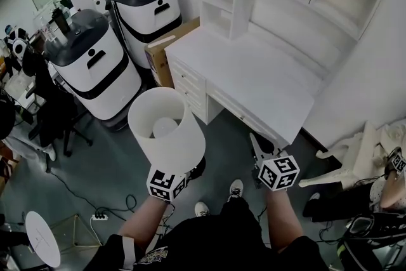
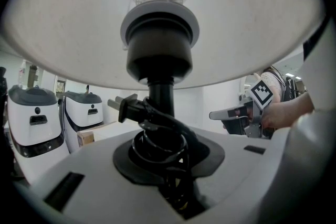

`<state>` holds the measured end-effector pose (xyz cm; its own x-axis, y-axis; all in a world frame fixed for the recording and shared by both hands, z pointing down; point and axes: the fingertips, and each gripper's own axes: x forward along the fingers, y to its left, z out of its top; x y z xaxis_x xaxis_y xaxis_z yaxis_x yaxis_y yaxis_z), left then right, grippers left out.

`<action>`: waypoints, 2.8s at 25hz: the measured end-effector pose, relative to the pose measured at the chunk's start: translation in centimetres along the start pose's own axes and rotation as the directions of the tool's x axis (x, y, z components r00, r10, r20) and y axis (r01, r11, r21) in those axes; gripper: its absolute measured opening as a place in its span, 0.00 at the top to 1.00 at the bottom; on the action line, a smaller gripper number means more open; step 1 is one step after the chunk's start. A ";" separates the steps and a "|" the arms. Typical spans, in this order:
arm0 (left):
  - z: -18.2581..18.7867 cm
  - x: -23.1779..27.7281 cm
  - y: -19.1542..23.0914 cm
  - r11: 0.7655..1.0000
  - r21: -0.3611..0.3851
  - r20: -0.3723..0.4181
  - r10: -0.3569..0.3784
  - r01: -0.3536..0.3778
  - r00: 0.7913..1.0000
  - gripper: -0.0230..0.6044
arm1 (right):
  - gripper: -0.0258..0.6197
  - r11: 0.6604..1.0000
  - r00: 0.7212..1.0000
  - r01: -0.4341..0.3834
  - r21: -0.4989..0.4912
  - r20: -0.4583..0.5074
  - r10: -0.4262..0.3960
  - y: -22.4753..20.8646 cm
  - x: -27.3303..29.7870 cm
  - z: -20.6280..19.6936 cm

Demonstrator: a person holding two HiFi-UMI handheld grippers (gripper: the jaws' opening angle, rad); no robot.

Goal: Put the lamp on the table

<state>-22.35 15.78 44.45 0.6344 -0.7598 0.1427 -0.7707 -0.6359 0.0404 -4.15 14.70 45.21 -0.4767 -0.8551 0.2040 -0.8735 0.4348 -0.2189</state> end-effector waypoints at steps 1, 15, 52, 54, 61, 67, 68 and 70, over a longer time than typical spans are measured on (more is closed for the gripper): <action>0.1 0.4 0.1 1.000 -0.002 0.002 0.002 -0.002 1.000 0.80 | 0.92 1.000 1.000 -0.001 -0.001 -0.001 0.001 -0.3 0.3 0.1; 1.1 10.3 2.2 0.999 -0.011 0.003 0.040 -0.040 0.999 0.80 | 0.92 0.999 0.998 -0.053 0.002 -0.017 0.053 -9.0 7.7 3.0; 5.7 32.9 3.6 0.998 0.017 0.035 0.067 -0.068 0.997 0.80 | 0.92 0.994 0.993 -0.109 0.007 -0.050 0.109 -26.0 16.2 8.4; 6.0 33.8 3.5 0.998 0.023 0.037 0.062 -0.063 0.997 0.80 | 0.92 0.994 0.993 -0.108 0.018 -0.043 0.108 -26.6 16.4 8.5; 5.6 37.1 4.9 0.998 0.040 0.025 0.043 -0.044 0.999 0.80 | 0.92 0.995 0.995 -0.089 0.047 -0.047 0.091 -28.5 18.4 8.4; 4.4 41.3 7.5 0.998 0.064 0.027 0.014 -0.016 1.000 0.80 | 0.92 0.997 0.998 -0.040 0.060 -0.054 0.043 -31.0 21.7 8.0; 4.2 42.1 7.9 0.998 0.067 0.026 0.002 -0.003 1.000 0.80 | 0.92 0.998 0.998 -0.027 0.065 -0.054 0.031 -31.6 22.3 8.0; 4.0 43.9 8.7 0.997 0.074 0.023 -0.022 0.020 0.999 0.80 | 0.92 0.997 0.999 -0.001 0.074 -0.053 0.005 -32.9 23.6 8.2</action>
<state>-0.94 -23.67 47.15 0.6525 -0.7484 0.1191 -0.7511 -0.6595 -0.0301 14.08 -22.11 49.44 -0.4853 -0.8369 0.2532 -0.8635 0.4132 -0.2894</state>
